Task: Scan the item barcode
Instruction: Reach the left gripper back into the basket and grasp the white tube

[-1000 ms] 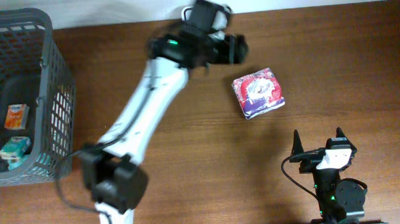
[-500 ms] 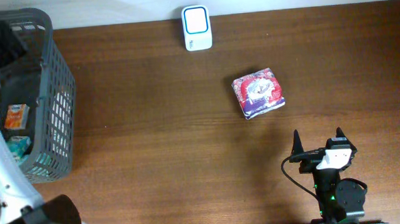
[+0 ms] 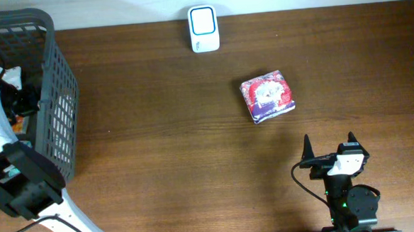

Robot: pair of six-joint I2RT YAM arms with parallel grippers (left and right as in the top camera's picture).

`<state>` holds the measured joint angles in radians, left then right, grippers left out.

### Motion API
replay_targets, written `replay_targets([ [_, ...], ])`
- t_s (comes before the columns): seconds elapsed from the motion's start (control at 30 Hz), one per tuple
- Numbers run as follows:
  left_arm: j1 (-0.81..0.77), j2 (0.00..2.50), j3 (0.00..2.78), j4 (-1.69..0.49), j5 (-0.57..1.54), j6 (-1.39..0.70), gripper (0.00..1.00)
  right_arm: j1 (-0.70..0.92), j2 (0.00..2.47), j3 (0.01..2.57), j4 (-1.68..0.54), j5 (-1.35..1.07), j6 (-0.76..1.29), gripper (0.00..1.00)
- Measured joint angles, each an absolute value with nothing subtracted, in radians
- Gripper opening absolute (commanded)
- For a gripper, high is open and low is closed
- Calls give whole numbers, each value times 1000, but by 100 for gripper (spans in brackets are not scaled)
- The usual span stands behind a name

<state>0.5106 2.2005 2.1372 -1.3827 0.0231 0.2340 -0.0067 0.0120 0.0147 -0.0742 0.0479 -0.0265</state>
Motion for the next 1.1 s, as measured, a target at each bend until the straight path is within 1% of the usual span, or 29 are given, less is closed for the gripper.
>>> replay_targets([
  [0.3, 610, 2262, 2138, -1465, 173, 315, 96, -7, 12, 15, -74, 48, -26, 99],
  [0.5, 614, 2310, 2131, -1482, 266, 380, 95, -7, 12, 15, -74, 48, -26, 98],
  [0.67, 614, 2347, 2125, -1484, 292, 401, 94, -7, 12, 15, -75, 48, -27, 98],
  [0.7, 614, 2348, 2115, -1476, 292, 402, 92, -7, 12, 15, -74, 48, -26, 98],
  [0.8, 614, 2348, 2081, -1451, 305, 403, 85, -7, 12, 15, -74, 47, -25, 98],
  [0.83, 614, 2348, 2063, -1435, 311, 404, 77, -7, 12, 15, -75, 48, -26, 99],
  [0.87, 614, 2348, 2045, -1420, 316, 405, 66, -7, 12, 15, -74, 48, -25, 98],
  [0.9, 614, 2348, 2025, -1409, 310, 405, 61, -7, 12, 15, -75, 48, -26, 98],
  [0.93, 613, 2349, 2012, -1398, 295, 405, 59, -7, 12, 15, -74, 48, -26, 99],
  [0.97, 613, 2349, 2009, -1390, 280, 400, 52, -7, 12, 15, -74, 48, -26, 98],
  [1.0, 613, 2349, 2009, -1372, 264, 382, 43, -7, 12, 15, -75, 48, -27, 98],
  [1.03, 613, 2349, 2009, -1354, 247, 357, 27, -7, 12, 15, -74, 48, -25, 98],
  [1.1, 613, 2349, 2014, -1348, 234, 318, 24, -7, 12, 15, -74, 48, -26, 99],
])
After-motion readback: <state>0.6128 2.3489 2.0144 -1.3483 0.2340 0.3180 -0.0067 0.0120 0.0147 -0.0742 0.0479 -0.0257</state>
